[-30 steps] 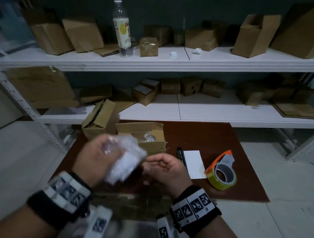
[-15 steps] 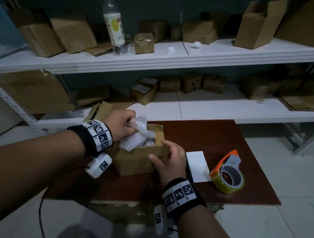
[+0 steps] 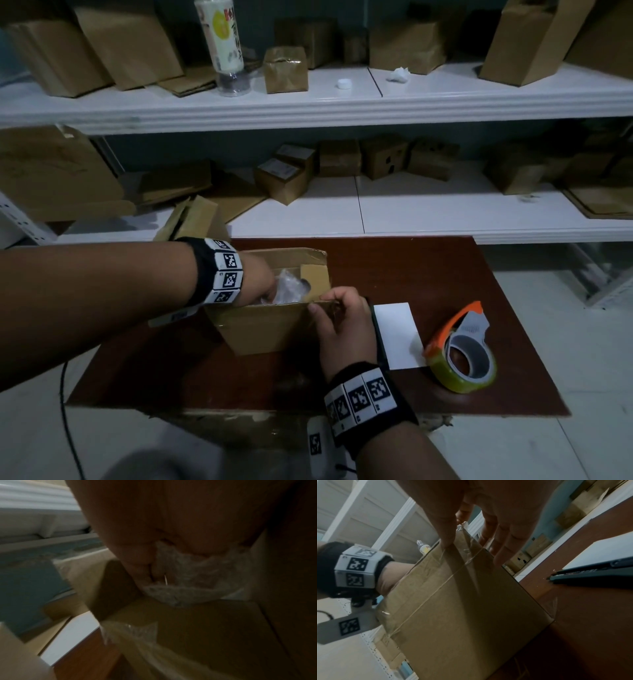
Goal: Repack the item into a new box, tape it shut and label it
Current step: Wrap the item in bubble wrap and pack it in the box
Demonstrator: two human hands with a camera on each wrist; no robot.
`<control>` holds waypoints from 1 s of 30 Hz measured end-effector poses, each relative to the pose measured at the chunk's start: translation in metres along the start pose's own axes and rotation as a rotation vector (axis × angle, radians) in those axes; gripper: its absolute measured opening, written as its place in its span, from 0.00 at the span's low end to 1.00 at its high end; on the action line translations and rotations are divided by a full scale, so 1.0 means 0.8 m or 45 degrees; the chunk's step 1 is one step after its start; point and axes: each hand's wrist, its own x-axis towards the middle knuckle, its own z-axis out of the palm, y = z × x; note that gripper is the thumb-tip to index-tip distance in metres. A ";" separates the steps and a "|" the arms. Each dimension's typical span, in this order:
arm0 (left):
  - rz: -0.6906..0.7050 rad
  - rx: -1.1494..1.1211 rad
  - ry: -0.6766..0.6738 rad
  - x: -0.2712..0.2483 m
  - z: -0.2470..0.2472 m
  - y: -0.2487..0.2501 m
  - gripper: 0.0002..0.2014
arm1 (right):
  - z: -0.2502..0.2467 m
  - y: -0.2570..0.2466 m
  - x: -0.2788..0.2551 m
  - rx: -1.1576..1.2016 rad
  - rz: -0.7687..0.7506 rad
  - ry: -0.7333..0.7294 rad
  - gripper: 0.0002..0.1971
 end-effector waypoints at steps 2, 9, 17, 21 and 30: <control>0.068 0.280 -0.056 0.014 0.002 -0.001 0.14 | 0.002 0.002 0.002 0.014 0.004 -0.005 0.11; 0.150 0.204 0.093 0.024 -0.016 0.010 0.15 | 0.006 0.009 0.006 0.023 0.000 -0.008 0.12; 0.022 -0.791 0.570 -0.044 0.007 -0.033 0.22 | 0.002 0.013 0.006 0.035 -0.018 -0.042 0.13; 0.057 -0.676 0.594 -0.077 0.035 -0.053 0.16 | 0.004 0.012 0.006 0.020 -0.033 -0.028 0.13; 0.232 -0.782 0.488 -0.039 0.059 -0.033 0.10 | 0.010 0.010 0.001 0.034 -0.025 0.022 0.13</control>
